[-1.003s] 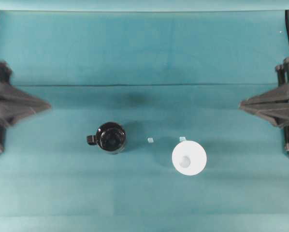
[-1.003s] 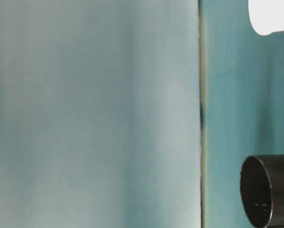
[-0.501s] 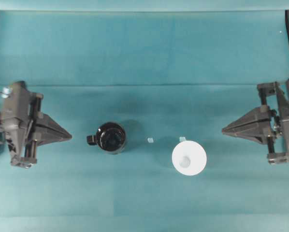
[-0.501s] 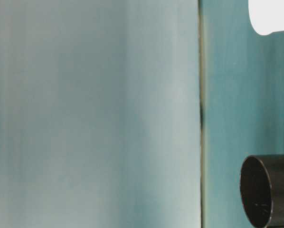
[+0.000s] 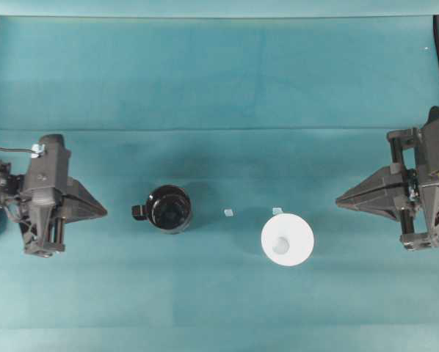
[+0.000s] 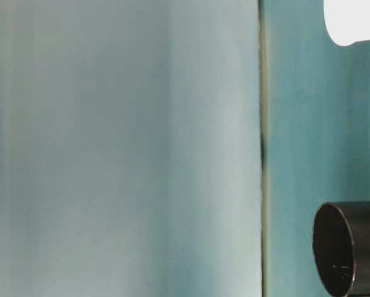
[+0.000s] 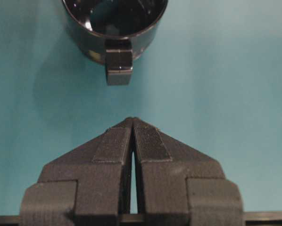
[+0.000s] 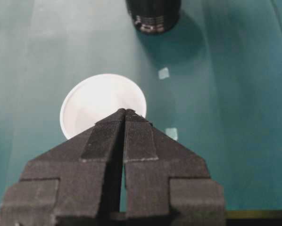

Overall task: Put the paper cup into the moved cup holder.
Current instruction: 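Move the left gripper open toward the black cup holder, then close the left gripper on the black cup holder's rim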

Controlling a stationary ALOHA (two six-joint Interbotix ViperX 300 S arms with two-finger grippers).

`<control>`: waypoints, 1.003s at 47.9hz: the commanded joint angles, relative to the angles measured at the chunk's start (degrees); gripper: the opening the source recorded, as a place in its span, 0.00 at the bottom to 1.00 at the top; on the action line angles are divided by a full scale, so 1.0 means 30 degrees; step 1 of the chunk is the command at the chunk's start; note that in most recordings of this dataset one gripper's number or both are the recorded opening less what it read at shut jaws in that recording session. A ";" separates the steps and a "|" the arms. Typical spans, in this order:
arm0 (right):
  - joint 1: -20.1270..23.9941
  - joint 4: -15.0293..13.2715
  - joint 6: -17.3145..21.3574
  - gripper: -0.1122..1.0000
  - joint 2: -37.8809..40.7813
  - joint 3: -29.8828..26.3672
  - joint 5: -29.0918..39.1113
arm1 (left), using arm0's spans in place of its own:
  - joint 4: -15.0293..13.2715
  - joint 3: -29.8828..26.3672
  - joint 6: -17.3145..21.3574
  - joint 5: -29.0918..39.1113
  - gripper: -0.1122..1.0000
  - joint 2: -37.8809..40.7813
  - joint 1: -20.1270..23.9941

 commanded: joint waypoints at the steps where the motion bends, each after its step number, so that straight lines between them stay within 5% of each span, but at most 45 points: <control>1: 0.0059 0.0059 0.0176 0.08 0.0088 -0.0381 -0.0059 | 0.0059 -0.0293 -0.0029 -0.0557 0.10 0.0527 -0.0029; 12: 0.0059 0.0059 0.0205 0.08 0.0088 -0.0381 -0.0059 | 0.0059 -0.0293 -0.0469 -0.2344 0.19 0.2490 -0.0029; 27: 0.0059 0.0059 0.0381 0.08 0.0088 -0.0410 -0.0059 | 0.0029 0.0088 -0.1377 -0.5361 0.92 0.4717 -0.0029; 48: 0.0059 0.0059 0.0762 0.08 0.0088 -0.0410 -0.0059 | 0.0059 -0.0791 -0.1553 -0.7266 0.89 0.6035 0.0762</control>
